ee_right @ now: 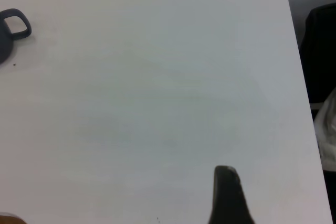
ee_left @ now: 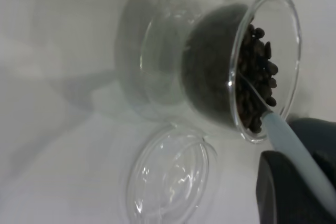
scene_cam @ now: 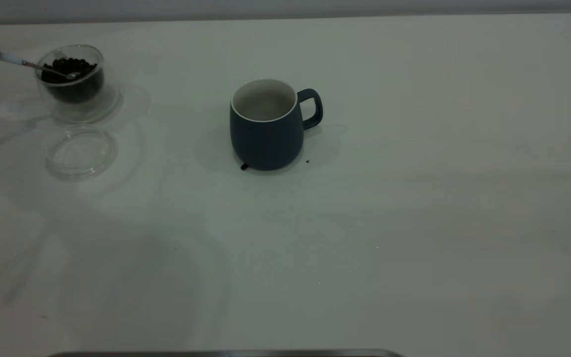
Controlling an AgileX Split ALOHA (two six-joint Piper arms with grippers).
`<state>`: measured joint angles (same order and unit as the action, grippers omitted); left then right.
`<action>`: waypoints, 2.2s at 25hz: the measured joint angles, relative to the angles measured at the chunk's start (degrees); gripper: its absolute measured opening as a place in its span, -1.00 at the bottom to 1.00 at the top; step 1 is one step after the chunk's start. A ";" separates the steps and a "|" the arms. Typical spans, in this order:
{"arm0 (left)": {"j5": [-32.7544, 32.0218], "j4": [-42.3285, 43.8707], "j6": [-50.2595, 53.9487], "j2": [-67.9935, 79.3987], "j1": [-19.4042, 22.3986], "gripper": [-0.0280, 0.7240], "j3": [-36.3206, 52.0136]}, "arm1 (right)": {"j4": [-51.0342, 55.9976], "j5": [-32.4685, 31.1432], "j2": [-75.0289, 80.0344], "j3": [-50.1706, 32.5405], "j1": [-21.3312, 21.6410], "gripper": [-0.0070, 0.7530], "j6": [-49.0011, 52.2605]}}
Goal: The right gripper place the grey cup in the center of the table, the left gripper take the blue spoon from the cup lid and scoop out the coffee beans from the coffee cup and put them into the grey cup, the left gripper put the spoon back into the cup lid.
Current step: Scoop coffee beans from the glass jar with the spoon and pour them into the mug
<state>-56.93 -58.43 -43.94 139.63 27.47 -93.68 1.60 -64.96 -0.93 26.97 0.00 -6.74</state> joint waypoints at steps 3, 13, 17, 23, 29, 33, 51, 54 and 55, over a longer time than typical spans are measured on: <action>-0.37 0.66 2.16 0.00 0.00 -0.57 0.00 | 0.00 0.00 0.00 0.00 0.00 0.23 -0.05; -1.78 1.40 2.74 0.00 1.17 -0.57 0.00 | 0.00 0.00 0.00 0.00 0.00 0.23 -0.05; -3.08 1.51 2.41 0.00 2.25 -0.57 0.00 | 0.00 0.00 0.00 0.00 0.00 0.23 -0.05; -5.22 0.23 0.31 0.00 2.90 -0.57 0.00 | 0.00 0.00 0.00 0.00 0.00 0.23 -0.05; -7.15 -2.66 -1.26 0.00 3.55 -0.57 0.00 | 0.00 0.00 0.00 0.00 0.00 0.23 -0.05; -7.68 -2.70 -1.50 0.00 3.65 -0.57 0.00 | 0.00 0.00 0.00 0.00 0.00 0.23 -0.05; -9.47 -5.41 -4.58 0.00 6.74 -0.57 0.00 | 0.00 0.00 0.00 0.00 0.00 0.23 -0.05; -9.48 -6.18 -5.01 0.00 6.79 -0.57 0.00 | 0.00 0.00 0.00 0.00 0.00 0.23 -0.05; -9.48 -6.18 -5.03 0.00 6.80 -0.57 0.00 | 0.00 0.00 0.00 0.00 0.00 0.23 -0.05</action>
<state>-66.42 -64.61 -48.97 139.63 34.28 -93.68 1.60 -64.96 -0.93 26.97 0.00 -6.79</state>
